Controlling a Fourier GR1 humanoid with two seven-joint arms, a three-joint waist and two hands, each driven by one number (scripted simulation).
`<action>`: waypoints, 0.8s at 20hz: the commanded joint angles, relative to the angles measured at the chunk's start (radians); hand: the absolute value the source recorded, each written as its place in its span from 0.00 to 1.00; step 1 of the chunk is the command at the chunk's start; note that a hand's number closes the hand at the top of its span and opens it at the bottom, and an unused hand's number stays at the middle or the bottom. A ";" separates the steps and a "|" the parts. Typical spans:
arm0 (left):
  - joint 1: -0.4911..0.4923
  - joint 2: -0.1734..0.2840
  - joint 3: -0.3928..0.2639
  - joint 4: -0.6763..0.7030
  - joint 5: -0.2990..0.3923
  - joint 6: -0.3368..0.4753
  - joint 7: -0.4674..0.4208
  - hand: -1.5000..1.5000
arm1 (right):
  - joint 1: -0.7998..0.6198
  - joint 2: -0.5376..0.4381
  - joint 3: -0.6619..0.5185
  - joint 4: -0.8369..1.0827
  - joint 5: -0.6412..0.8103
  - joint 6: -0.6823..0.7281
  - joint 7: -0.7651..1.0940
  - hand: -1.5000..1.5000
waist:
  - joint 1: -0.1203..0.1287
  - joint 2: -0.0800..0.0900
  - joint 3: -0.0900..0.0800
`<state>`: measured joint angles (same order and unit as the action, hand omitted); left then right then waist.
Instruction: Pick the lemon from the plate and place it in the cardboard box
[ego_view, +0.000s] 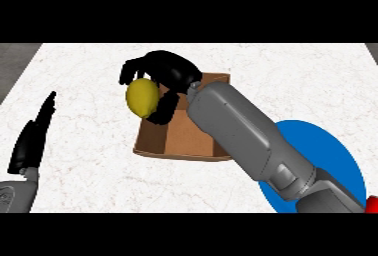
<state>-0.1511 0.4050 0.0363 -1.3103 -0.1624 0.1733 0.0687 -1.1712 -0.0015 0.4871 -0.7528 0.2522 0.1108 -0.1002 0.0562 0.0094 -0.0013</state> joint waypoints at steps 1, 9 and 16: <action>-0.016 0.006 0.021 0.051 -0.004 -0.007 -0.031 0.50 | -0.042 0.001 0.075 0.070 -0.136 -0.014 0.050 0.00 | 0.002 0.002 0.000; -0.041 -0.014 0.006 0.034 -0.016 -0.017 -0.010 0.50 | -0.019 0.001 0.166 0.083 -0.302 -0.159 -0.106 0.00 | 0.009 0.005 0.001; 0.006 0.007 0.046 0.007 -0.003 -0.015 -0.031 0.50 | -0.031 0.001 0.017 0.102 -0.458 -0.202 -0.168 0.00 | -0.008 -0.001 0.001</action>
<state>-0.1686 0.4087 0.0698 -1.2766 -0.1660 0.1508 0.0456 -1.1949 -0.0073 0.5755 -0.6751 -0.1259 -0.0731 -0.2438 0.0552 0.0082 -0.0007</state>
